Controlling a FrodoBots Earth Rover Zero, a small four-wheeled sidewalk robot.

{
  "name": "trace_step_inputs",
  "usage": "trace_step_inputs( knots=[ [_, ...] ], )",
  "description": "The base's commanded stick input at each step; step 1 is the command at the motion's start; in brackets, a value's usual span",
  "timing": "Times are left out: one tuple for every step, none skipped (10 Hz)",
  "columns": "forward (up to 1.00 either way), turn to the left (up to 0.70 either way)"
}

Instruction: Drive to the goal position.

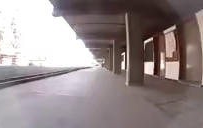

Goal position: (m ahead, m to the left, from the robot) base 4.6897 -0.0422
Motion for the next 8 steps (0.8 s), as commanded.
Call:
trace_step_inputs(
  knots=[
    [0.5,0.0],
    [0.5,0.0],
    [0.5,0.0],
    [0.5,0.0],
    [0.5,0.01],
    [0.5,0.03],
    [0.5,0.47],
    [0.5,0.47]
  ],
)
